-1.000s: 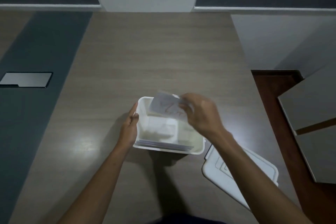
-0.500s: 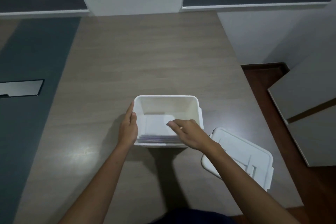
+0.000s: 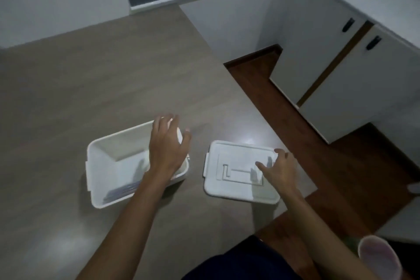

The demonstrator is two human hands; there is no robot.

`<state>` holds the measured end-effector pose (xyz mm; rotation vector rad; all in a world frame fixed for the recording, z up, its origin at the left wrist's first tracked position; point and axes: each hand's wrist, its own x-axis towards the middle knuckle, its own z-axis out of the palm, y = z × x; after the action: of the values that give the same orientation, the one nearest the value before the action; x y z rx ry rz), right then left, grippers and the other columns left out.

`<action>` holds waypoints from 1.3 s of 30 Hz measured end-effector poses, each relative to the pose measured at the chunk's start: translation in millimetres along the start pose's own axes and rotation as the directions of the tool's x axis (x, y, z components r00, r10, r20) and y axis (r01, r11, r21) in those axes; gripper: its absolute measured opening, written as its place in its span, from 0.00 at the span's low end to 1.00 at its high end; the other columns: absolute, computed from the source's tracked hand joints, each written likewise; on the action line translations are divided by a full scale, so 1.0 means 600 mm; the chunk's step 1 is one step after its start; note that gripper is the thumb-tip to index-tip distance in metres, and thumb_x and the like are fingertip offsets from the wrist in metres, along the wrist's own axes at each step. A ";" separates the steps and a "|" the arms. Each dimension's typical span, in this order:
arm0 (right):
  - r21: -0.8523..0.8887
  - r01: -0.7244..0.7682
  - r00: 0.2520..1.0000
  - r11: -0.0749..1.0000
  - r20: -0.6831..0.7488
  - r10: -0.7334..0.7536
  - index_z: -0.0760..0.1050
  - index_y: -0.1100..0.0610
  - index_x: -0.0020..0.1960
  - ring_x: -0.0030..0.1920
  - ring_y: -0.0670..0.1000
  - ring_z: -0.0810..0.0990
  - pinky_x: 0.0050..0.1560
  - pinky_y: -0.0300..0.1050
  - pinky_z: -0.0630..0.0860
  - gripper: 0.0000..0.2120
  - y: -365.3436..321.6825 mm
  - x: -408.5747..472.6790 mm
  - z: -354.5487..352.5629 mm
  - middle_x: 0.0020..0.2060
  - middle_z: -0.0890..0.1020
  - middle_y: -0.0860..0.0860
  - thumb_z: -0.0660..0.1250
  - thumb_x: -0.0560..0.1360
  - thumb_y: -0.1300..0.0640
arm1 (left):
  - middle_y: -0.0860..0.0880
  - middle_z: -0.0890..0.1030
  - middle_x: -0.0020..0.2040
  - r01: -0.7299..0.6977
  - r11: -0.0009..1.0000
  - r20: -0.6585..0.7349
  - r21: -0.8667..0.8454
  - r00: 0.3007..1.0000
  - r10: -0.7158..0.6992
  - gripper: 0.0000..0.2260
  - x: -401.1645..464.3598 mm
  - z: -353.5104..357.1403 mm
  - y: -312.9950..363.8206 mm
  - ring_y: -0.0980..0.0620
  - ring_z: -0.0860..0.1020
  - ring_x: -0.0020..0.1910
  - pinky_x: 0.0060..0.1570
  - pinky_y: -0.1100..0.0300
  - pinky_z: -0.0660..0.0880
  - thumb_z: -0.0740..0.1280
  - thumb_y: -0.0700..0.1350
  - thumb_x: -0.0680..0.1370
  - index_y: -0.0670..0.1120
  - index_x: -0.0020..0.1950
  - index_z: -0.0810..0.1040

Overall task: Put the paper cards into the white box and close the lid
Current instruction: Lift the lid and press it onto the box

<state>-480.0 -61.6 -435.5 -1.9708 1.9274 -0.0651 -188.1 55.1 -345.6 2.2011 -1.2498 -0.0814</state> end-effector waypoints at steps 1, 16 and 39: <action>-0.036 0.015 1.000 0.999 0.025 -0.014 0.68 0.57 0.67 0.57 0.60 0.74 0.52 0.55 0.77 0.40 0.008 -0.004 0.013 0.60 0.73 0.61 0.75 0.64 0.37 | 0.42 0.76 0.64 -0.043 0.999 0.021 0.014 0.999 0.042 0.22 -0.002 0.010 0.013 0.40 0.69 0.67 0.68 0.50 0.67 0.59 0.51 0.76 0.39 0.64 0.75; 0.042 -0.004 1.000 0.999 -0.024 0.005 0.70 0.62 0.58 0.55 0.58 0.76 0.50 0.52 0.76 0.33 -0.088 -0.053 0.056 0.54 0.77 0.58 0.70 0.67 0.36 | 0.35 0.53 0.78 0.435 0.863 0.380 0.258 0.775 -0.505 0.40 -0.111 0.137 -0.028 0.38 0.51 0.78 0.77 0.48 0.49 0.58 0.61 0.77 0.31 0.75 0.54; 0.803 -0.265 0.861 0.533 -0.052 0.506 0.70 0.55 0.58 0.47 0.49 0.77 0.36 0.35 0.72 0.29 0.047 -0.116 -0.110 0.53 0.76 0.52 0.74 0.67 0.39 | 0.43 0.68 0.73 0.184 0.941 0.328 -0.283 0.941 -0.086 0.33 -0.042 0.069 0.248 0.42 0.69 0.70 0.67 0.50 0.68 0.67 0.52 0.74 0.45 0.75 0.59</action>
<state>-530.0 -9.1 -366.7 -0.9423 1.9625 -0.9477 -329.6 -0.1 -307.0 2.0438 -1.1492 -0.6616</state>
